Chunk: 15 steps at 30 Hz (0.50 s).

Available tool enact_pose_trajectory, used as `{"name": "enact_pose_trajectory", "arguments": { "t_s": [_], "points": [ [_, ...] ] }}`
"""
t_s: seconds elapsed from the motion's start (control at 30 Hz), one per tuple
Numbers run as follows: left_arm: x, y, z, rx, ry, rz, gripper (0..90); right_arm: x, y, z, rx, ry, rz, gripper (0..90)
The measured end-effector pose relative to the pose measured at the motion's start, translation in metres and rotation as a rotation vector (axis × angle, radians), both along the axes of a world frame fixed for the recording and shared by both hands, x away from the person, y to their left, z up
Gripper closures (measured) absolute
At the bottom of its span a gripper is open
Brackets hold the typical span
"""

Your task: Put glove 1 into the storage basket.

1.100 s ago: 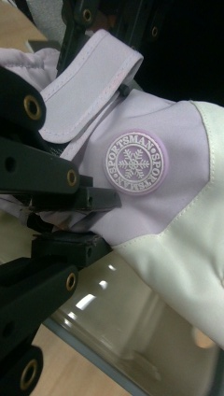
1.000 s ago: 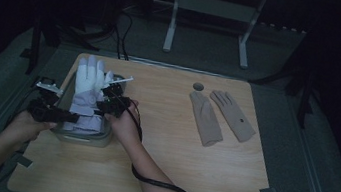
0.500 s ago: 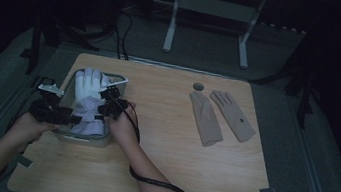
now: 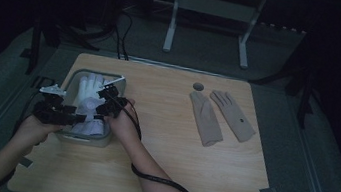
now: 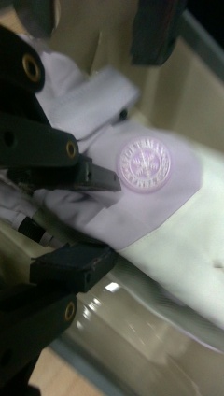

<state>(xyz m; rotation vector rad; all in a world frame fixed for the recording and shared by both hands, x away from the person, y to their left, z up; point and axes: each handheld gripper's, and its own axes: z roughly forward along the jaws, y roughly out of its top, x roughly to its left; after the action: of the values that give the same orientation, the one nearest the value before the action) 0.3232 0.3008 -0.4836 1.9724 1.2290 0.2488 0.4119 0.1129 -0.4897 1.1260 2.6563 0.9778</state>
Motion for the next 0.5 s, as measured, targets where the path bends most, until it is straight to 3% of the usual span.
{"name": "enact_pose_trajectory", "arguments": {
  "t_s": [0.23,0.33,0.5],
  "points": [
    [-0.007,-0.015,-0.001,-0.020,-0.016,-0.035,38.8,-0.004,-0.018,0.025,0.050,-0.080,0.057,48.6],
    [-0.008,-0.023,-0.001,-0.025,-0.014,-0.052,39.0,-0.004,-0.031,0.032,0.061,-0.087,0.059,48.0],
    [-0.008,-0.037,0.002,-0.036,-0.026,-0.072,39.1,-0.004,-0.058,0.041,0.063,-0.127,0.055,33.0]
  ]
}}
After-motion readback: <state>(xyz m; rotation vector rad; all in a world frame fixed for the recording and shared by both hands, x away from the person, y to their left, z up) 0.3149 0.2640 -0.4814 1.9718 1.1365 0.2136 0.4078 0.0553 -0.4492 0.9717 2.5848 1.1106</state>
